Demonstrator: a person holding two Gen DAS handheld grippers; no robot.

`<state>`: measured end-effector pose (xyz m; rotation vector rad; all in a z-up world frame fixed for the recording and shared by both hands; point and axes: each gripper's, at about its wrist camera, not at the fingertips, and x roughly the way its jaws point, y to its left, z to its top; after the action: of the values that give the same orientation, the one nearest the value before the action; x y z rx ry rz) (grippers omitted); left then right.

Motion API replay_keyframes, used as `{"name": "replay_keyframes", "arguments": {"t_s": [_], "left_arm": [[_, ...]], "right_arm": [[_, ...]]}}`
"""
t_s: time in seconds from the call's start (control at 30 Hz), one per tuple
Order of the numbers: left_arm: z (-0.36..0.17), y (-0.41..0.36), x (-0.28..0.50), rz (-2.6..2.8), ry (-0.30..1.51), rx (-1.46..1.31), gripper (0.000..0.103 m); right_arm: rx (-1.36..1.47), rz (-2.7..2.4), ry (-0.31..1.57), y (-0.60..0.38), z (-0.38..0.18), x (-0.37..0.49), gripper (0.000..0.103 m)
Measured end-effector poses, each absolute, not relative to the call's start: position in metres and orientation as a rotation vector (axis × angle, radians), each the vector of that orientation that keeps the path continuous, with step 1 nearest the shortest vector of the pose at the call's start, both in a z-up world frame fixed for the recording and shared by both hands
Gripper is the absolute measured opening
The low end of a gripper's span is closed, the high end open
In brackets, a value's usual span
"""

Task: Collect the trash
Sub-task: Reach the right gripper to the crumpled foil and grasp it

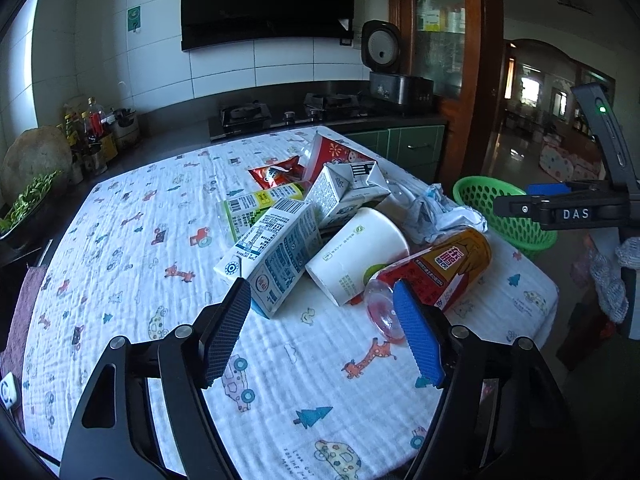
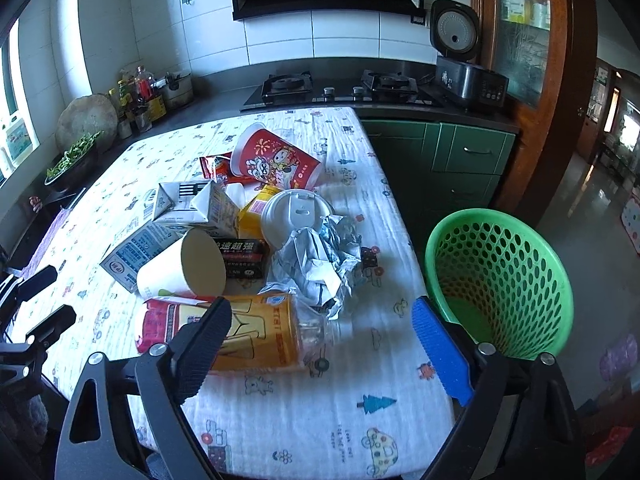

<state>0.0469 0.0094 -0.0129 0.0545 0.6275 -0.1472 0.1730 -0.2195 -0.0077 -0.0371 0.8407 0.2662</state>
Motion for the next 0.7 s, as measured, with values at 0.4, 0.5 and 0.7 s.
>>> {"name": "replay_keyframes", "arguments": {"t_s": [0.4, 0.5, 0.7], "left_arm": [[-0.016, 0.0, 0.056, -0.21, 0.633, 0.073, 0.073], [-0.016, -0.003, 0.059, -0.236, 0.637, 0.084, 0.073], [-0.016, -0.014, 0.066, -0.326, 0.649, 0.115, 0.073]], "right_arm": [[-0.001, 0.342, 0.99, -0.219, -0.035, 0.245, 0.081], [0.017, 0.361, 1.039, -0.219, -0.047, 0.264, 0.08], [-0.016, 0.376, 1.106, -0.21, -0.065, 0.285, 0.08]]}}
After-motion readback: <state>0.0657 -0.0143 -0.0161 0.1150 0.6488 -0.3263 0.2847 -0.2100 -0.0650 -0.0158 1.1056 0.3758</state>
